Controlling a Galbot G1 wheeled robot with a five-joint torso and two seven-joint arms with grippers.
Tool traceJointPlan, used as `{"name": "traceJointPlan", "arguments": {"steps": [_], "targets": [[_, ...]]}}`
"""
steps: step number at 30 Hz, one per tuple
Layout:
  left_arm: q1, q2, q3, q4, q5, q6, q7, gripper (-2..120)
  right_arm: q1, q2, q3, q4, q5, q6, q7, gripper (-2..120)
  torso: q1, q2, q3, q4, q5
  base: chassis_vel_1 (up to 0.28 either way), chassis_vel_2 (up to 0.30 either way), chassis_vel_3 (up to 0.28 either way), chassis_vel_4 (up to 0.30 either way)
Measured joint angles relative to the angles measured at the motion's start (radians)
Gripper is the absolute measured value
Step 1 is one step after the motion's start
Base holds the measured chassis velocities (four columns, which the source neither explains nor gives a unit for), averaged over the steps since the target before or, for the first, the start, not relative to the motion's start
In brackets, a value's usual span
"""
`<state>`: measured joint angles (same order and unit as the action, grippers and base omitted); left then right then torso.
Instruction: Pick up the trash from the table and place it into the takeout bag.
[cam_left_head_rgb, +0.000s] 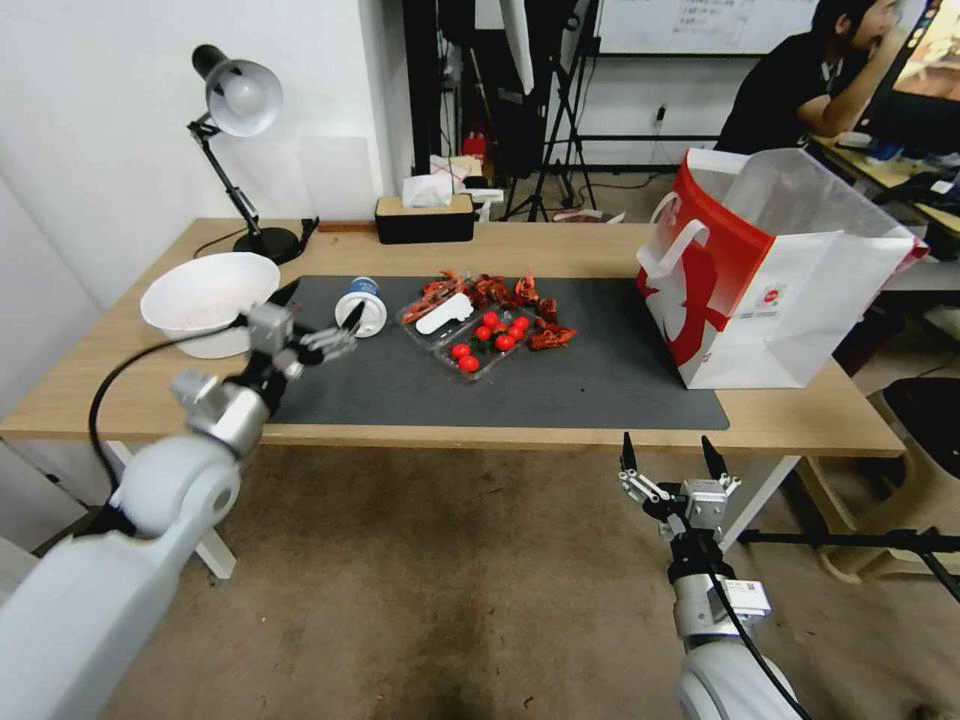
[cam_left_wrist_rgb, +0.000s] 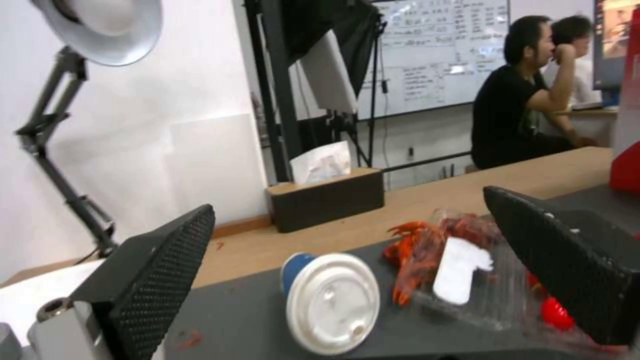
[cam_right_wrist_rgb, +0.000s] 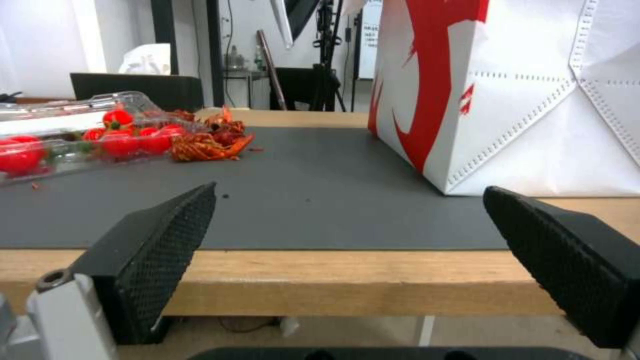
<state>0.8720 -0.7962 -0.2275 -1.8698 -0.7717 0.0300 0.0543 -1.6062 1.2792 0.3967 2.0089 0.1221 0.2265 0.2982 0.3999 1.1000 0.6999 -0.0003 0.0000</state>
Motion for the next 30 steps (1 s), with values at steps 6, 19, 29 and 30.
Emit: {"name": "traceJointPlan", "arguments": {"steps": [6,19,29,30], "targets": [[0.193,-0.044,-0.141,-0.059,0.124,-0.02,-0.028,100,0.0,0.003,0.0,0.0,-0.003,0.004,-0.001,100,0.0,0.0,0.0,-0.0005,0.0001,0.0,0.0,0.0,0.0],[0.609,-0.201,-0.393,-0.156,0.315,-0.136,-0.052,100,-0.002,0.008,-0.009,-0.007,-0.006,0.007,-0.002,100,0.0,0.0,0.0,0.0004,-0.0001,0.0,0.0,0.0,0.0],[0.765,-0.285,-0.418,-0.128,0.388,-0.254,-0.073,100,-0.004,0.006,-0.007,-0.005,-0.005,0.008,-0.001,100,0.0,0.0,0.0,0.0003,0.0,0.0,0.0,0.0,0.0],[0.765,-0.285,-0.418,-0.128,0.388,-0.254,-0.073,100,-0.004,0.006,-0.007,-0.005,-0.005,0.008,-0.001,100,0.0,0.0,0.0,0.0003,0.0,0.0,0.0,0.0,0.0]]}}
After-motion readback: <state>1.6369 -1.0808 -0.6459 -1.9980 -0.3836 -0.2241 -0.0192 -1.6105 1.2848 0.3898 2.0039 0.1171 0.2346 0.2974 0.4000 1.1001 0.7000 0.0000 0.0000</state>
